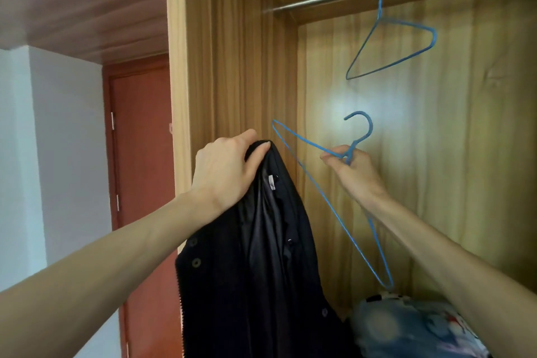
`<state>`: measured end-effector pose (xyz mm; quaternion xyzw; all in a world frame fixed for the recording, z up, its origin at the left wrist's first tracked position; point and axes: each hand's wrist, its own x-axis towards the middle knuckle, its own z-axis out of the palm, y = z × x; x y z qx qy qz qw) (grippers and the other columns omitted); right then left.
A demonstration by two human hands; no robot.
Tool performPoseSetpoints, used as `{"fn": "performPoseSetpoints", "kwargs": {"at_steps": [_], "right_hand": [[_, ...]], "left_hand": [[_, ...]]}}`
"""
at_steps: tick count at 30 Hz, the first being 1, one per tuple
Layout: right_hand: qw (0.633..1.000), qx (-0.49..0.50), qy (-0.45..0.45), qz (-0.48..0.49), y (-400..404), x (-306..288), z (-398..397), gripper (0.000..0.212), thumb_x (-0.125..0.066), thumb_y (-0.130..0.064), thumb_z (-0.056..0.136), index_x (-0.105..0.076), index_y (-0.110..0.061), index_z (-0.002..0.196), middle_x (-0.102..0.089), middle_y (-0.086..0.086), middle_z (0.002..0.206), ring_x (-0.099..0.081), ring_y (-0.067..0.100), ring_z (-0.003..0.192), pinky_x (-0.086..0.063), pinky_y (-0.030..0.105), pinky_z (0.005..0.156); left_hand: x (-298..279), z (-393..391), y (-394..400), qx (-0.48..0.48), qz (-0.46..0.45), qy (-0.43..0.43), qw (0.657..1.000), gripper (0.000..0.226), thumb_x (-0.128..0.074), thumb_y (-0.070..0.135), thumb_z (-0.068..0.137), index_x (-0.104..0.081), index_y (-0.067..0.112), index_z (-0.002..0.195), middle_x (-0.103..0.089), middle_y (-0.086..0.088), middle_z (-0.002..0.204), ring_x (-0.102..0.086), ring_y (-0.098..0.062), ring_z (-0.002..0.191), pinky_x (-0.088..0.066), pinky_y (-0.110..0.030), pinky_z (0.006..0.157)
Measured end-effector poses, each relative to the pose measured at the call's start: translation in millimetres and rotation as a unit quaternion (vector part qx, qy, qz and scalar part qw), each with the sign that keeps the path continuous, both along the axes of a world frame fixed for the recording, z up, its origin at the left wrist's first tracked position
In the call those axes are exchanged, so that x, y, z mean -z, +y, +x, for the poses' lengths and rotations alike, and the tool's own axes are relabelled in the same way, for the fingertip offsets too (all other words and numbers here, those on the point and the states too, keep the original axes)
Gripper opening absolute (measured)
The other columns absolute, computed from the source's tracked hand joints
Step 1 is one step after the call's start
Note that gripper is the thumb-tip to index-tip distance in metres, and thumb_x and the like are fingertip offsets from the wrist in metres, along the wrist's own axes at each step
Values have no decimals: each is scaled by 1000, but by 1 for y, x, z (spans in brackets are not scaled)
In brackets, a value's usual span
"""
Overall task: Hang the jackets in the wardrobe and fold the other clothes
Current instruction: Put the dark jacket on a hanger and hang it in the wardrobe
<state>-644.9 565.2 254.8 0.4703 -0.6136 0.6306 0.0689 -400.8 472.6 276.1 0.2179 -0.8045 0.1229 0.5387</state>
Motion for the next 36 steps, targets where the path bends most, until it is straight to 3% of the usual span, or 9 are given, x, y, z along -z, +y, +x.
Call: {"fn": "performPoseSetpoints", "kwargs": {"at_steps": [2, 5, 10, 17, 20, 22, 25, 31, 36], "right_hand": [[999, -46, -19, 21, 23, 18, 10, 22, -65, -36, 100, -75, -25, 85, -41, -14, 50, -38, 5, 43, -32, 20, 46], [994, -86, -59, -5, 61, 41, 23, 37, -55, -29, 108, -75, -23, 78, -23, -1, 52, -21, 13, 42, -19, 22, 42], [991, -115, -69, -19, 124, 56, 36, 29, -52, -18, 109, -75, -3, 99, -22, -9, 48, -19, 6, 38, -18, 13, 37], [962, -231, -135, -49, 193, 48, 34, 29, -60, -31, 98, -80, -10, 95, -25, -14, 48, -13, 4, 40, -18, 7, 37], [957, -259, -105, 79, 208, 45, 38, 32, -68, -39, 89, -81, -11, 96, -23, -12, 48, -17, 4, 37, -21, 7, 38], [954, -240, -51, 171, 207, 48, 48, 35, -67, -42, 90, -81, -12, 99, -20, -8, 50, -18, 8, 39, -21, 10, 40], [956, -222, -26, 191, 195, 51, 68, 26, -63, -35, 100, -82, -17, 99, -19, -2, 53, -18, 12, 43, -21, 15, 40], [963, -210, -31, 165, 161, 60, 110, 27, -59, -27, 105, -81, -26, 88, -25, -4, 45, -20, 14, 40, -19, 19, 39], [965, -195, -66, 163, 128, 70, 146, 32, -58, -28, 106, -80, -21, 82, -25, -8, 45, -21, 12, 39, -22, 23, 42]], "left_hand": [[7, 2, 3, 16, 10, 6, 1000, 35, -47, 53, 106, -55, 24, 87, -49, 6, 55, -57, -29, 60, -40, -36, 56], [19, 5, 8, 55, 38, 19, 998, 33, -50, 51, 106, -61, 24, 91, -54, 7, 59, -58, -27, 62, -37, -35, 58], [36, 15, 19, 76, 95, 22, 992, 33, -52, 51, 104, -64, 24, 89, -61, 5, 67, -61, -34, 73, -40, -38, 62], [34, 38, 37, 95, 120, -6, 988, 46, -58, 41, 104, -46, 24, 64, -48, 4, 55, -48, -26, 59, -35, -37, 57], [28, 47, 42, 118, 148, -24, 982, 44, -59, 39, 105, -52, 21, 65, -47, 4, 56, -42, -20, 56, -37, -36, 56], [24, 53, 47, 116, 155, -36, 980, 45, -58, 38, 105, -53, 16, 66, -56, -3, 61, -51, -24, 59, -45, -40, 59], [22, 61, 57, 90, 140, -69, 984, 46, -55, 41, 105, -56, 9, 72, -61, -9, 66, -59, -31, 66, -52, -49, 64], [20, 72, 88, 34, 53, -139, 988, 41, -52, 45, 106, -58, 19, 75, -58, 3, 62, -54, -17, 60, -42, -27, 56], [17, 77, 115, 6, 16, -170, 985, 37, -53, 44, 106, -63, 18, 82, -62, 2, 65, -57, -25, 65, -46, -38, 60]]}}
